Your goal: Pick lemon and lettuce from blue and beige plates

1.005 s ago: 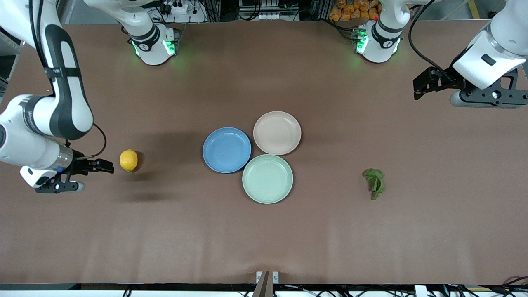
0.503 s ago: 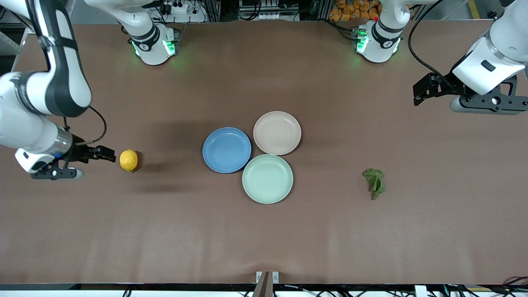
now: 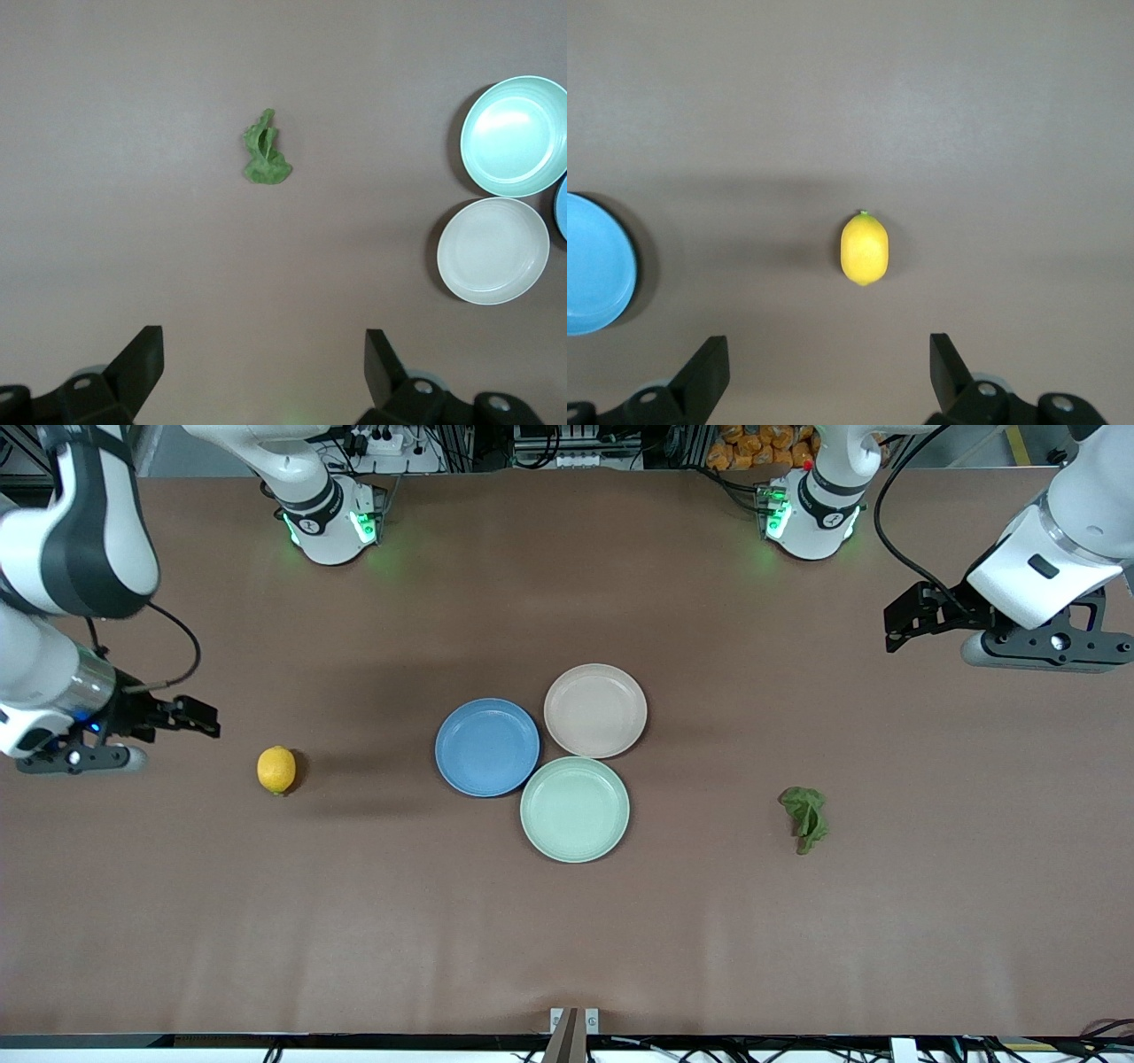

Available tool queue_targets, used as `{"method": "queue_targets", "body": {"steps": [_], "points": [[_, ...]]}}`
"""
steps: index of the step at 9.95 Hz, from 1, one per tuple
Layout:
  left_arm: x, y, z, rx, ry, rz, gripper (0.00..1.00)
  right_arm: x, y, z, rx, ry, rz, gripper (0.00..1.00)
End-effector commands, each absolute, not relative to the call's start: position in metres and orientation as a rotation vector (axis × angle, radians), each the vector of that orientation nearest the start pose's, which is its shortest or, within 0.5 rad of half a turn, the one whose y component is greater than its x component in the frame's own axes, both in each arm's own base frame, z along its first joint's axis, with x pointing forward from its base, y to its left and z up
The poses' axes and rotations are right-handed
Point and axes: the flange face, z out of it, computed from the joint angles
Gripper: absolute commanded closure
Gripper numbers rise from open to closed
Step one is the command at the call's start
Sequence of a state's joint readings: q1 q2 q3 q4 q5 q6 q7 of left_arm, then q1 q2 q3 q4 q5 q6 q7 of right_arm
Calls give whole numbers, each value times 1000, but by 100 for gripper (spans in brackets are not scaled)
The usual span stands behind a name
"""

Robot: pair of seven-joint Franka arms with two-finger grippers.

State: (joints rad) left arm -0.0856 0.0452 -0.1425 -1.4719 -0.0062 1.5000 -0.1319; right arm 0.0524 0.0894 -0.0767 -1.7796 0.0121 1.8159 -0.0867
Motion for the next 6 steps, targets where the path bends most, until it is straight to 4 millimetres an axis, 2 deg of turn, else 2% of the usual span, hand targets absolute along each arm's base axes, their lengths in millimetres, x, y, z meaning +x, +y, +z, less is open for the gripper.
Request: {"method": "queue_targets", "body": {"steps": [1,3,4,6], "points": [[545,-124,645,-3156,198,10,0,566,-14,537,-3166,-86,56,0],[542,-124,643,-3154,207,19,0,568,-14,573,-3169,-88,41,0],[538,-123,644,-3152,207,16,0,568,-14,585,-3170,-89,10,0],[544,-124,643,-3157,207,-24,0,567,-13,606,-3171,-89,5,0]]}}
